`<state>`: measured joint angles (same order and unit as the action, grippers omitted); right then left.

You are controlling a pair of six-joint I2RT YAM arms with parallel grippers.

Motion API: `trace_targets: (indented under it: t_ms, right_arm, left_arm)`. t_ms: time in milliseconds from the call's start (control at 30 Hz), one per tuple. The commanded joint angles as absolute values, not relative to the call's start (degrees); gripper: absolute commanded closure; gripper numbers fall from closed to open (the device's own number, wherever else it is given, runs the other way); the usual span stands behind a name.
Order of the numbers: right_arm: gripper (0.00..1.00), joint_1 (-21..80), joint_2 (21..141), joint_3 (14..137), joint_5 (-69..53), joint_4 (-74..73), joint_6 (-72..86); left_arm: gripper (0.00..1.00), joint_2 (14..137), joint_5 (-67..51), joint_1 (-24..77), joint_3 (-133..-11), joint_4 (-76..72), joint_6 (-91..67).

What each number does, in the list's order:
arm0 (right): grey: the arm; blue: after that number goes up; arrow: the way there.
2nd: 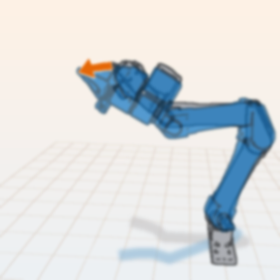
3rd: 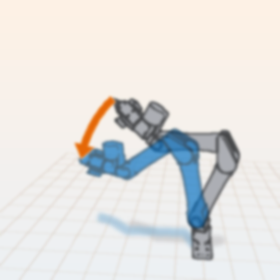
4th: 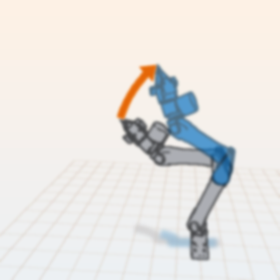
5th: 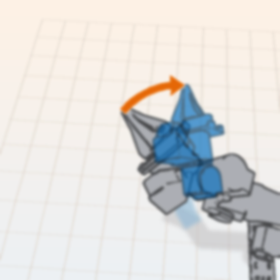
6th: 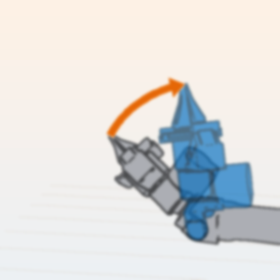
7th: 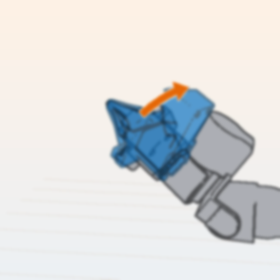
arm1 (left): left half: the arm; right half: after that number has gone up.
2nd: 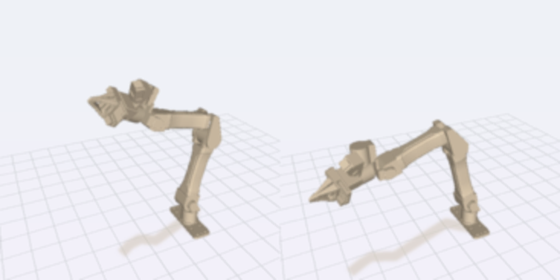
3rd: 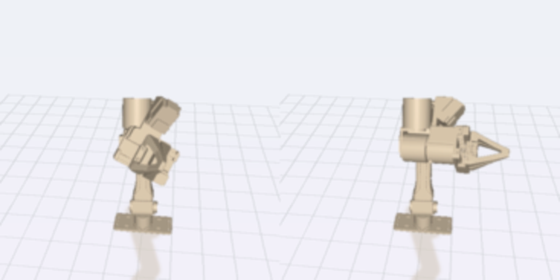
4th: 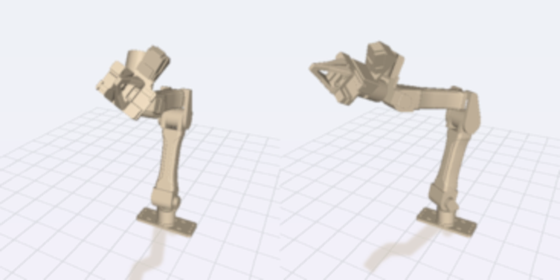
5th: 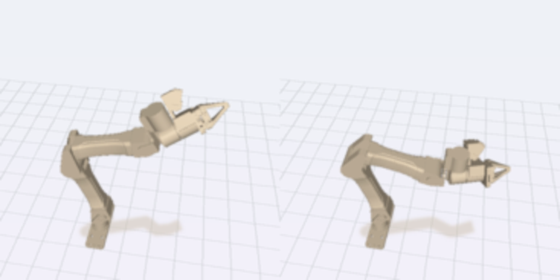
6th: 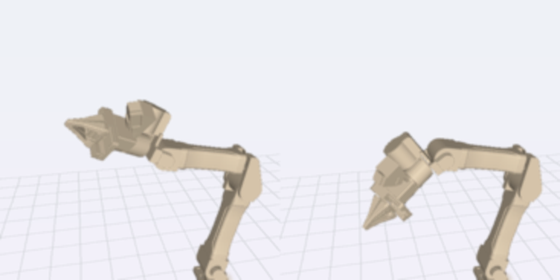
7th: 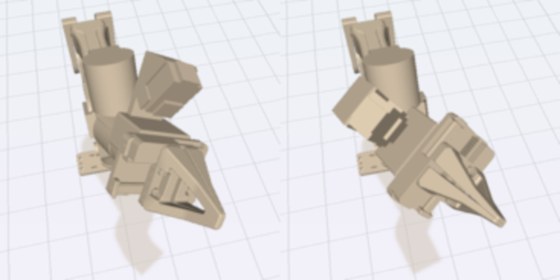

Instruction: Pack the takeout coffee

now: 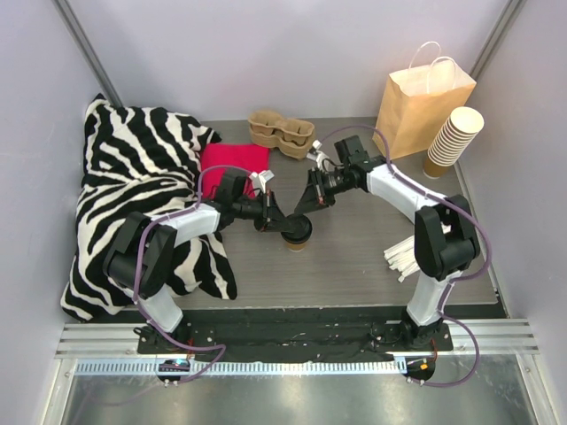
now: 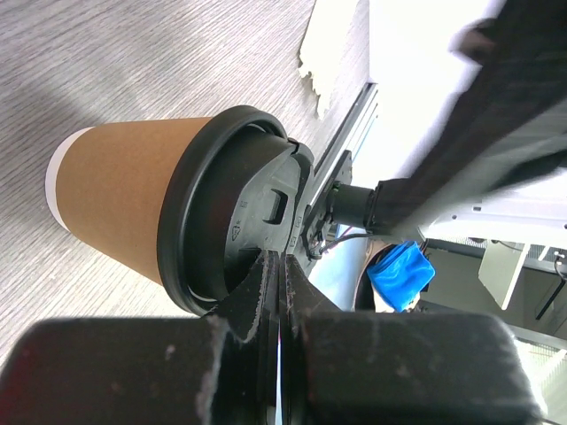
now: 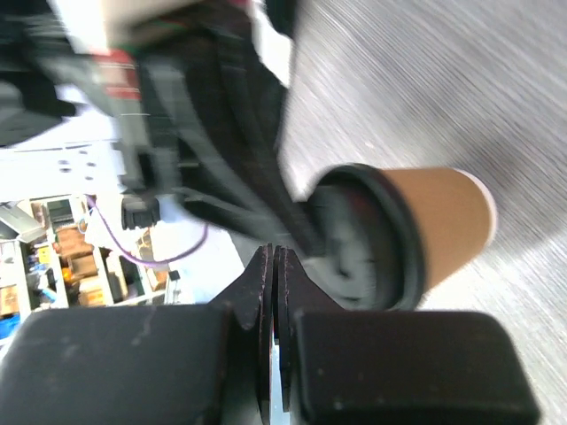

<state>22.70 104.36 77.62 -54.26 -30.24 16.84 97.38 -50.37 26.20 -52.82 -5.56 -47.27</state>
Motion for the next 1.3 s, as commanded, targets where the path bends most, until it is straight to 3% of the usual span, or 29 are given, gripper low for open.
trace_targets:
  t_ms: [0, 533, 767, 967, 1267]
  right_arm:
    - [0.99, 22.68, 98.44, 81.82, -56.95, -26.1, 21.62]
    - [0.99, 21.36, 112.93, 72.42, -53.43, -24.26, 14.77]
    - [0.98, 21.44, 105.39, 77.16, -56.86, -24.52, 18.45]
    - [0.89, 21.8, 98.1, 82.44, -53.18, -25.49, 19.51]
    - [0.93, 23.55, 101.95, 83.15, -50.11, -24.79, 19.95]
  left_arm:
    - [1.0, 99.23, -46.23, 26.19, -52.56, -1.05, -43.77]
    - [1.0, 100.98, -45.53, 26.19, -52.38, -0.09, -43.16]
    - [1.0, 100.81, -45.26, 26.19, -52.47, 1.14, -42.89]
    - [1.0, 100.63, -45.09, 26.19, -52.91, 1.14, -42.71]
    - [1.0, 100.28, -45.35, 26.19, -52.91, 0.97, -42.89]
